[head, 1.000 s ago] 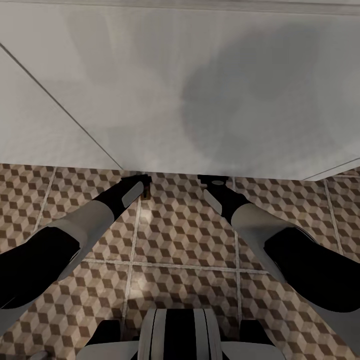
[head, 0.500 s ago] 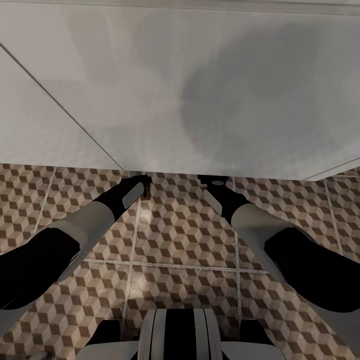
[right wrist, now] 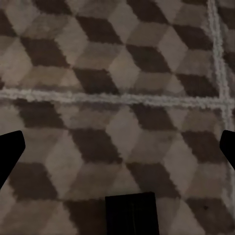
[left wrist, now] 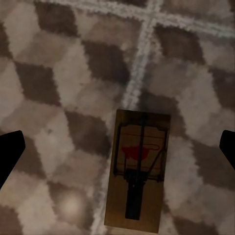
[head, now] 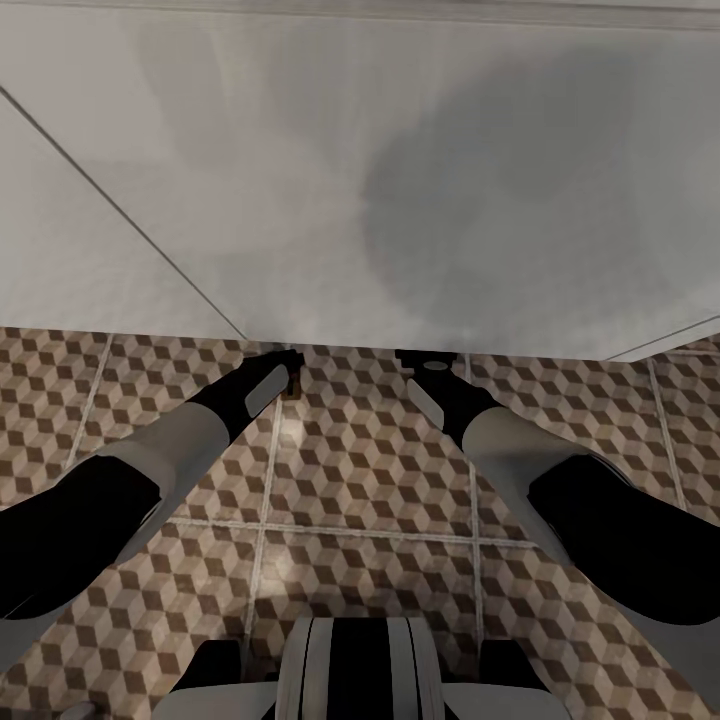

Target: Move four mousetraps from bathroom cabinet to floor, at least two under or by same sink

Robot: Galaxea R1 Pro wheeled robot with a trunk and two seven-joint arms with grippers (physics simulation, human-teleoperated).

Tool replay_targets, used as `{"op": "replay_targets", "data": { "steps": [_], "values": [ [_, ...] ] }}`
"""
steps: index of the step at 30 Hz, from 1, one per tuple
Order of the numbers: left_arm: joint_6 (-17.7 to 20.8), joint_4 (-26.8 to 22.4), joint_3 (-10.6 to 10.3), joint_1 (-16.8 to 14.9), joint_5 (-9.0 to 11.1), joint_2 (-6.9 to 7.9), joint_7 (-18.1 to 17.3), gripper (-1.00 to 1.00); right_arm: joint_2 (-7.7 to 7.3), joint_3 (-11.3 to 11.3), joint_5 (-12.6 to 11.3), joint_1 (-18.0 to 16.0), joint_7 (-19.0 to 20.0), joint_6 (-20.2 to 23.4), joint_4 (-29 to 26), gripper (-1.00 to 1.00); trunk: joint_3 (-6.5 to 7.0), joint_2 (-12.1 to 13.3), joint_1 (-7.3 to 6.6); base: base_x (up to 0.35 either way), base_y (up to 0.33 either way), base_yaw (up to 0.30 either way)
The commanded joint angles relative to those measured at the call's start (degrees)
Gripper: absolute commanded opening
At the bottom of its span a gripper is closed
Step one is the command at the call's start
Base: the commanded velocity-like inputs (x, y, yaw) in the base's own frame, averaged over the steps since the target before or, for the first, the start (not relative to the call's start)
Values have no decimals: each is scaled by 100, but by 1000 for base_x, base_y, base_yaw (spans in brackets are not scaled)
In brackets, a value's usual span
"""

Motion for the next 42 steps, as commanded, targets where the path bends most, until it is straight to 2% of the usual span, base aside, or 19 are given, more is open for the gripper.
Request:
{"op": "replay_targets", "data": {
  "steps": [1, 32, 42],
  "values": [
    [22, -11, -48, -4, 35, 4, 42, 100, 0, 49, -43, -4, -36, 4, 1, 100, -3, -1, -1, 0, 0, 0],
    [22, -1, -48, -3, 35, 3, 42, 100, 0, 45, -48, -1, -33, 7, 10, 100, -3, -1, -1, -1, 0, 0],
    [22, 4, -48, 11, 35, 8, 42, 100, 0, 49, -44, -1, -34, 5, 8, 100, -3, -1, -1, -138, 0, 0]
  ]
}}
